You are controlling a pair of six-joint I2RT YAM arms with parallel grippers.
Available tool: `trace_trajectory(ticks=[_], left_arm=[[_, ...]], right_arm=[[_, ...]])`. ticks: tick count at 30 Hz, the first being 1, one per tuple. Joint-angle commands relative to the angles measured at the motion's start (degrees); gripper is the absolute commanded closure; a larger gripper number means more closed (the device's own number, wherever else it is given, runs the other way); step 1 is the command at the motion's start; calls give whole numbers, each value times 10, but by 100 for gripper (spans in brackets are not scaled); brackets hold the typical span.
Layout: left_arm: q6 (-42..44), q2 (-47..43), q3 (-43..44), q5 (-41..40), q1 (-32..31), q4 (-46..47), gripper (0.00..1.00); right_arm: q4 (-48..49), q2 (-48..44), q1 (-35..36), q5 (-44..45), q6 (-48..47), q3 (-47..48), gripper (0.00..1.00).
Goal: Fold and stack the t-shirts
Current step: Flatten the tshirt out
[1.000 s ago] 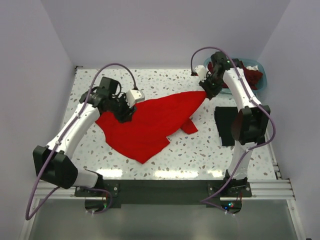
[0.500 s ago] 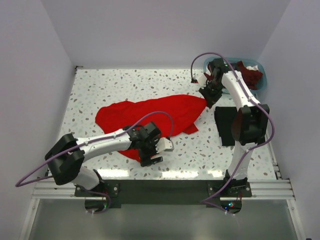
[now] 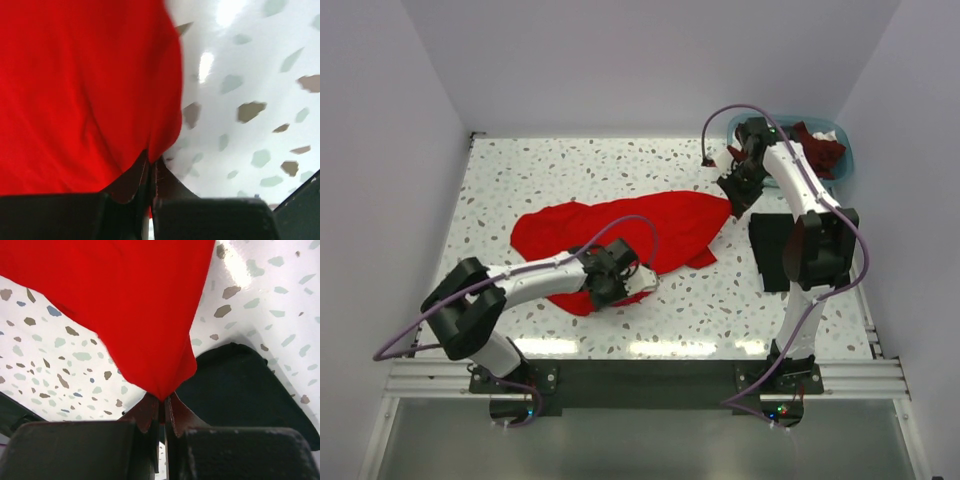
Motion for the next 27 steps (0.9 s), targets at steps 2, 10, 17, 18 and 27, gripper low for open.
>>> trace_trajectory(ticks=[2, 10, 17, 18, 27], left_arm=[[47, -85, 103, 101, 148, -88, 100], [116, -62, 395, 105, 410, -94, 100], [-3, 216, 879, 85, 556, 30, 100], [-10, 235, 921, 87, 561, 39, 100], [-3, 63, 644, 136, 578, 351, 100]], right_arm=[[-26, -32, 1, -35, 18, 76, 100], [167, -50, 1, 28, 132, 178, 100], [394, 66, 7, 97, 237, 448, 100], [434, 47, 7, 103, 240, 424, 100], [648, -89, 6, 67, 199, 241, 100]])
